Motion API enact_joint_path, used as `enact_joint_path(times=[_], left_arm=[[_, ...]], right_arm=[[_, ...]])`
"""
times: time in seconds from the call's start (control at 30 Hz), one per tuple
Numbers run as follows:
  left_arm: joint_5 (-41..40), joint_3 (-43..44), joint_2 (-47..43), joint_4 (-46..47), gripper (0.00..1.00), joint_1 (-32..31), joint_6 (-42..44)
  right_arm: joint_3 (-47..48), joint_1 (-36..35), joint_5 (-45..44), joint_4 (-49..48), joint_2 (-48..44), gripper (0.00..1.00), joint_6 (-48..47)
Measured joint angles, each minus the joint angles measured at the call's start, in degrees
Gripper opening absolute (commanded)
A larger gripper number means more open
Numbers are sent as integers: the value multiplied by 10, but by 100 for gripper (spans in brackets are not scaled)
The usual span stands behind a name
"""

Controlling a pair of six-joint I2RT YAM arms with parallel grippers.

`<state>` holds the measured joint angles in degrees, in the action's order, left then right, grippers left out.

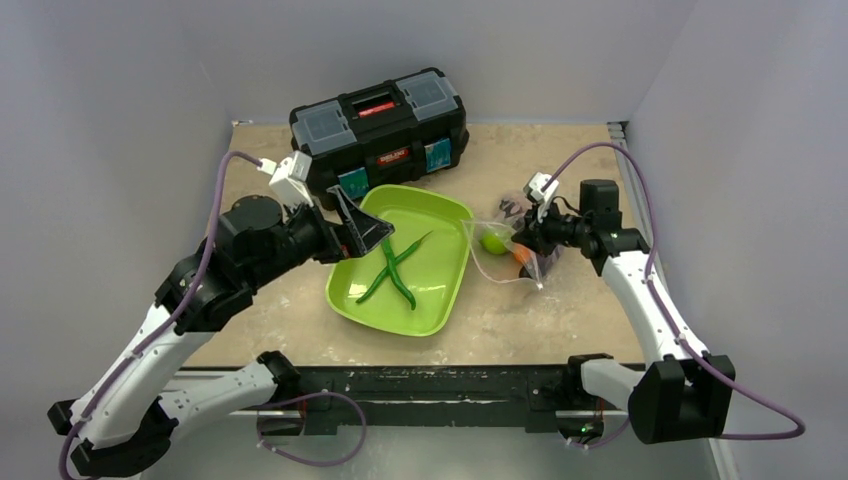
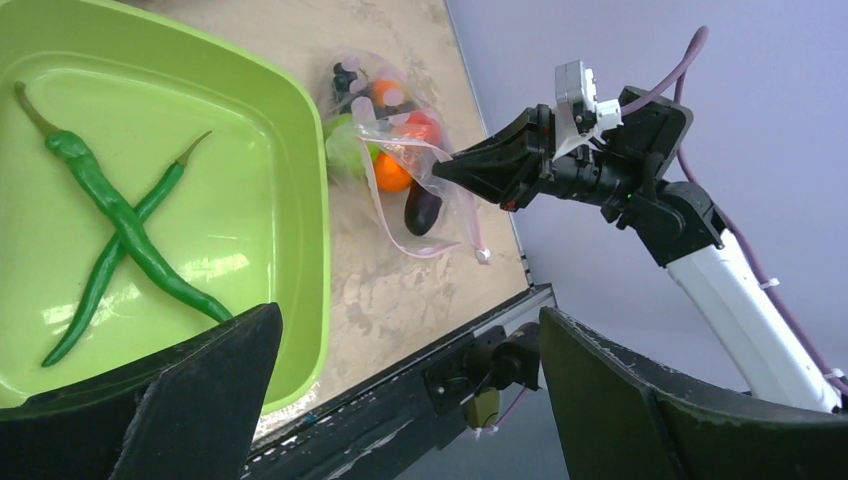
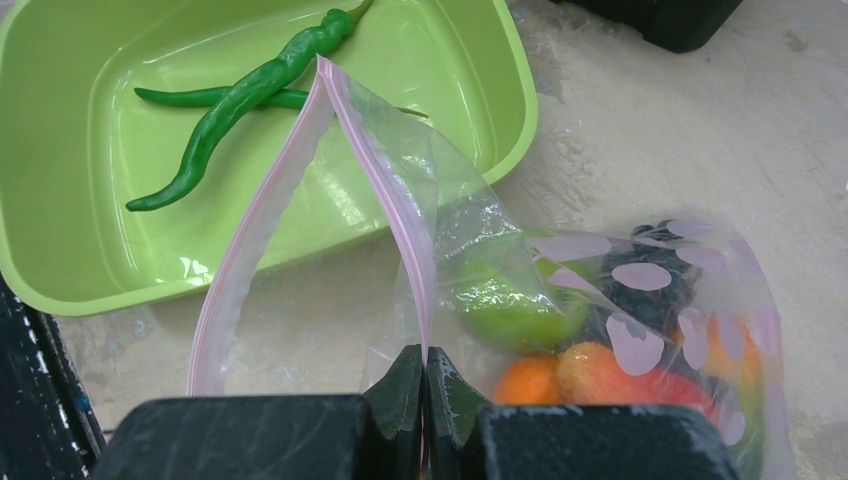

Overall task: Open the zip-top bag and remove the fake food
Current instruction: Pick up the fake vegetable from the zipper food storage bag.

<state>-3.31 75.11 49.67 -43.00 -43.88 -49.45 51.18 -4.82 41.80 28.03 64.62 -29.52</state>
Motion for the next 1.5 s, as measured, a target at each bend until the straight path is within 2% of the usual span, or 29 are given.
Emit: enact_joint_path(times=[0.43, 1.17, 1.3, 1.5], left_arm=[[-6, 69, -2, -55, 100, 0, -55], [0, 98, -3, -61, 100, 0, -41], [3, 44, -30, -24, 100, 0, -1], [70, -83, -32, 82, 91, 0, 68]], right_arm=[[0, 42, 19, 7, 3, 0, 0], [0, 45, 27, 7, 3, 0, 0], [0, 45, 27, 7, 3, 0, 0], [0, 45, 24, 7, -16, 0, 1]])
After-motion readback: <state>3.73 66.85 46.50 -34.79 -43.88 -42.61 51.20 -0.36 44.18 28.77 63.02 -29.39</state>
